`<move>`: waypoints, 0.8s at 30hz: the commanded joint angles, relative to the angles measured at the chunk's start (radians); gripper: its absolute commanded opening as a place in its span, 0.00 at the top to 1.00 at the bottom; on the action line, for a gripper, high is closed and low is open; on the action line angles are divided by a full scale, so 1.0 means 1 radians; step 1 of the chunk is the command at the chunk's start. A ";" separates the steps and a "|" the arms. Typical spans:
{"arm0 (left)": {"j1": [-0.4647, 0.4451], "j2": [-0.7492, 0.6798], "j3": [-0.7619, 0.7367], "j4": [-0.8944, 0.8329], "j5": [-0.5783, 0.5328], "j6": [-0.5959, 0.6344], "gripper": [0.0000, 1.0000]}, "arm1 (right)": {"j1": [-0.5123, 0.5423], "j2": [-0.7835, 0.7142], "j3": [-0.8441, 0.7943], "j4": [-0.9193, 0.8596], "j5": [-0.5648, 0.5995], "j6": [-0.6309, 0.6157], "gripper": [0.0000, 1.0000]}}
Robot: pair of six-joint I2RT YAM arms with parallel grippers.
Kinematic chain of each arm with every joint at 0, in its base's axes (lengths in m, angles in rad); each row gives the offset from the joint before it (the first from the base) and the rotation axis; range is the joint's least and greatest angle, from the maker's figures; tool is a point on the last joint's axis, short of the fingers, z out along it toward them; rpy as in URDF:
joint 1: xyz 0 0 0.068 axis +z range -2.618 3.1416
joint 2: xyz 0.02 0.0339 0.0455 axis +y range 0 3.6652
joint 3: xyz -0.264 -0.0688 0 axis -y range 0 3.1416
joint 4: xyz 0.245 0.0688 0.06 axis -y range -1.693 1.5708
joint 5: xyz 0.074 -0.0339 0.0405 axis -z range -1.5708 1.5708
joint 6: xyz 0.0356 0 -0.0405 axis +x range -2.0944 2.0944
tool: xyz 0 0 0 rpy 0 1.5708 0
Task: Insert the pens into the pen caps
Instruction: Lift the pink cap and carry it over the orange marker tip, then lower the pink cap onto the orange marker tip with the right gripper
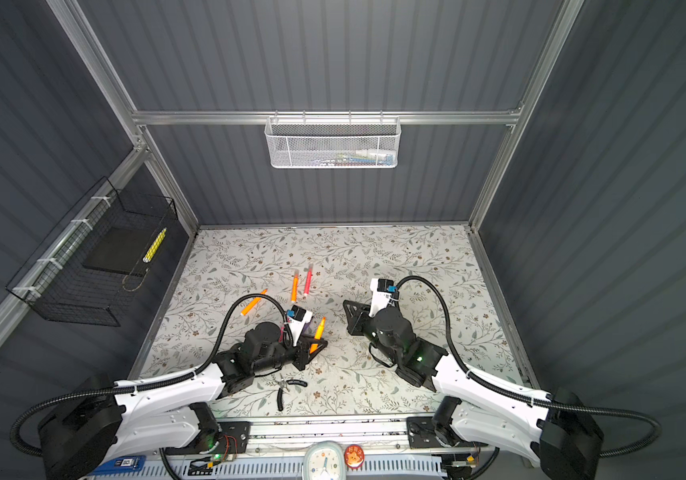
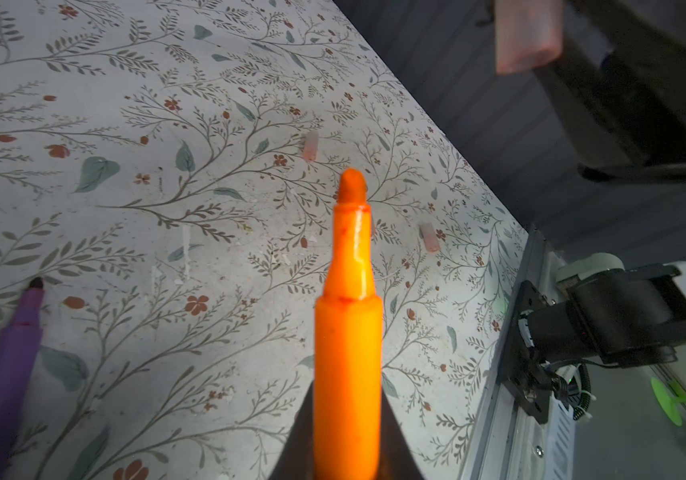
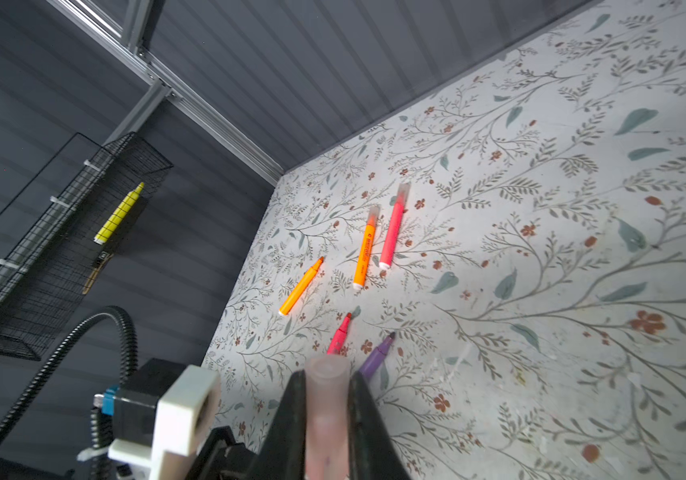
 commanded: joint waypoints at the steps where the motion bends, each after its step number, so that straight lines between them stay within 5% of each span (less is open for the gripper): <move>1: -0.010 0.019 0.018 0.078 0.047 0.029 1.00 | 0.000 0.021 0.024 0.113 -0.030 -0.024 1.00; 24: -0.018 0.012 0.004 0.120 0.019 0.012 1.00 | 0.035 0.187 0.009 0.274 -0.088 0.078 1.00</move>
